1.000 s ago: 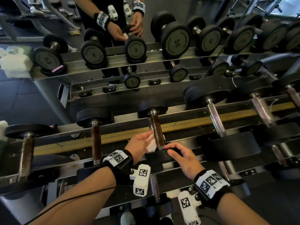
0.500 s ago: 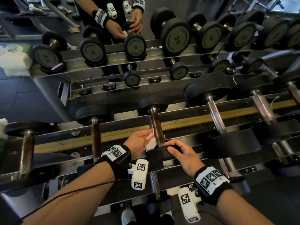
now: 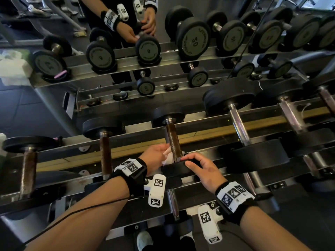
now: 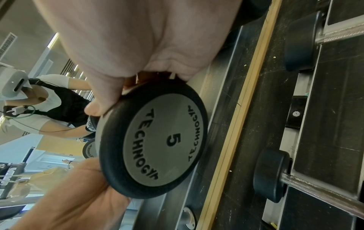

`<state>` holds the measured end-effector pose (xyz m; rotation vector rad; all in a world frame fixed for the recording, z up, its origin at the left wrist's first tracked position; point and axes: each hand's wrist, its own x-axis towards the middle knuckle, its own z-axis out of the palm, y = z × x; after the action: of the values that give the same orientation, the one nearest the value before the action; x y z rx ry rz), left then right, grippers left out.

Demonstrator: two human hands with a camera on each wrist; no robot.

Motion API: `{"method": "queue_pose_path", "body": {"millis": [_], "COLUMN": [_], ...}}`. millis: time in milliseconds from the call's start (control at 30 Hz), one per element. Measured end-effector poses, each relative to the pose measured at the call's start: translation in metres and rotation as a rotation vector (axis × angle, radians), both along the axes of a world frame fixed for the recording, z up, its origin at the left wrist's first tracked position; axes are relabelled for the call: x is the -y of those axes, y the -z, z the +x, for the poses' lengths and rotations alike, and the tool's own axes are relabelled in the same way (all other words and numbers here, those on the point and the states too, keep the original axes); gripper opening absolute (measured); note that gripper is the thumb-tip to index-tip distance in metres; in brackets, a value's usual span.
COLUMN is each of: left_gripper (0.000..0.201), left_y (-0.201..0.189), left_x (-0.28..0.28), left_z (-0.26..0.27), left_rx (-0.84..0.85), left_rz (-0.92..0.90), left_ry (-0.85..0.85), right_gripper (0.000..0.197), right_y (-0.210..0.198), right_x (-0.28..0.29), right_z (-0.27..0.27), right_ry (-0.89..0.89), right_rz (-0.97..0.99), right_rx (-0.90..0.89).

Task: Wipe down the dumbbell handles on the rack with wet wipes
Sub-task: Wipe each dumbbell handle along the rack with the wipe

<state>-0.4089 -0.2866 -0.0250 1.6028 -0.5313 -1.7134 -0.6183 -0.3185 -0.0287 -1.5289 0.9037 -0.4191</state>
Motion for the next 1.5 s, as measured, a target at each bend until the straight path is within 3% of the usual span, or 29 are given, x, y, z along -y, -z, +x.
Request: {"method": "queue_pose_path", "body": {"millis": [100,233,300,467,633,700,867,1033,1333,1467,1500], "left_gripper": [0.054,0.044,0.037,0.046,0.06,0.06,0.049,0.051,0.049,0.035,0.033], "left_y": [-0.007,-0.016,-0.017,-0.009,-0.019,-0.025,-0.026,-0.007,0.01,0.0,-0.001], "left_x": [0.006,0.019,0.021,0.007,-0.001,0.001,0.015,0.009,-0.005,0.002,0.006], "left_z": [0.01,0.009,0.0,-0.018,0.013,0.025,0.035,0.011,0.004,0.016,0.017], "left_rx": [-0.04,-0.147,-0.166,-0.059,-0.048,-0.063,-0.092,0.319,0.332,0.229,0.296], "left_rz": [0.031,-0.08,-0.121,-0.05,0.087,0.066,-0.17,-0.361,-0.408,-0.395,-0.381], "left_ry": [-0.07,-0.371,-0.432,-0.186,0.083,0.044,-0.399,-0.222,-0.005,-0.187,-0.215], "right_gripper": [0.014,0.018,0.019,0.015,0.014,0.014,0.015,0.016,0.016,0.016,0.016], "right_y": [0.001,0.002,0.002,0.001,-0.004,-0.005,-0.005,-0.004,0.001,-0.001,-0.001], "right_x": [0.001,0.002,0.001,0.002,0.001,0.002,0.002,0.001,0.002,0.003,0.003], "right_z": [0.0,0.0,0.0,0.0,0.001,0.001,0.0,0.001,0.0,0.0,0.0], "right_ry": [0.005,0.007,0.01,0.011,0.012,0.019,0.008,0.023,0.017,0.007,0.005], "right_rz": [0.015,0.014,0.01,0.015,0.051,0.058,0.074,0.072,0.069,0.069,0.065], "right_rx": [-0.007,-0.008,-0.015,-0.028,-0.001,0.005,0.003,0.022,0.016,0.008,-0.003]}}
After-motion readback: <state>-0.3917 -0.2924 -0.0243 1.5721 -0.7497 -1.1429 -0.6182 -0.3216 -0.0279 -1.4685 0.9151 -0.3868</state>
